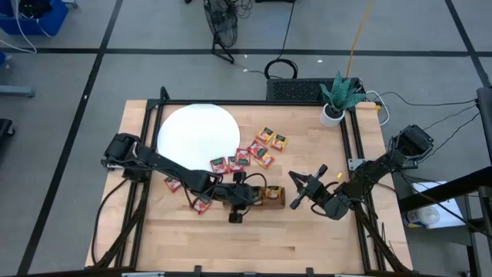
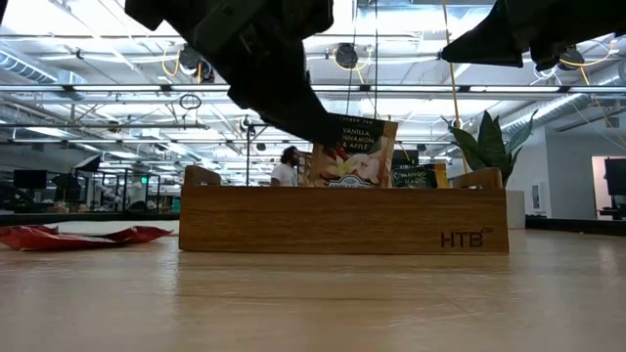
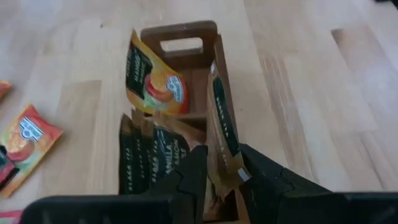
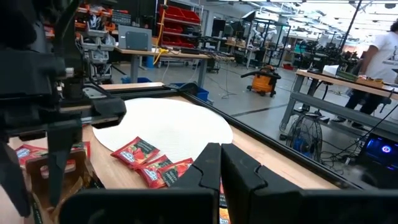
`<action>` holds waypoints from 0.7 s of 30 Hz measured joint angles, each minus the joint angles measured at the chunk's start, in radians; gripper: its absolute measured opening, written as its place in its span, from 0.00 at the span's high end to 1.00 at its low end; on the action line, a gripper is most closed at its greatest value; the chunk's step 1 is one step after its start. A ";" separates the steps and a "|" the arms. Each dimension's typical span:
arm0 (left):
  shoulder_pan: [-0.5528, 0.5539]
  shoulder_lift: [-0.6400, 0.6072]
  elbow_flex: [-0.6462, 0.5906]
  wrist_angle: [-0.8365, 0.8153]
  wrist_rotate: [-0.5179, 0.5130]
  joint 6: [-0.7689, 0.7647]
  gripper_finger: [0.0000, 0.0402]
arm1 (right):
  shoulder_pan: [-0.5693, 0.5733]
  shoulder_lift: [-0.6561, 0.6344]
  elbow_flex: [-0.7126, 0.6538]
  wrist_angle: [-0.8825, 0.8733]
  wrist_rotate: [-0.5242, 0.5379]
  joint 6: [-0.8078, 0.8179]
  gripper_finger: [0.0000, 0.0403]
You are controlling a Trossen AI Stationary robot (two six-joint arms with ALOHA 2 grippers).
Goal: Pick & Place Tea
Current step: Adjust the brown tea bag on the middle section of the wooden organizer
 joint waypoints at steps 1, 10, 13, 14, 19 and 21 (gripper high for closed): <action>0.001 0.000 0.001 0.003 -0.001 0.000 0.77 | 0.000 0.000 0.000 0.000 0.000 0.000 1.00; 0.003 -0.001 0.001 -0.047 -0.014 0.008 0.99 | 0.000 0.000 0.000 -0.004 0.000 0.000 1.00; 0.003 -0.001 0.001 -0.049 -0.051 0.006 0.99 | 0.000 0.000 0.000 -0.004 0.000 0.000 1.00; 0.003 -0.001 0.001 -0.050 -0.056 0.007 0.99 | 0.000 0.000 0.000 -0.004 0.000 0.000 1.00; 0.001 -0.001 -0.005 -0.045 -0.057 0.005 0.99 | 0.000 0.000 0.000 -0.007 0.000 0.000 1.00; 0.000 -0.001 -0.019 -0.046 -0.068 0.004 0.99 | 0.000 0.000 0.000 -0.008 0.000 0.000 1.00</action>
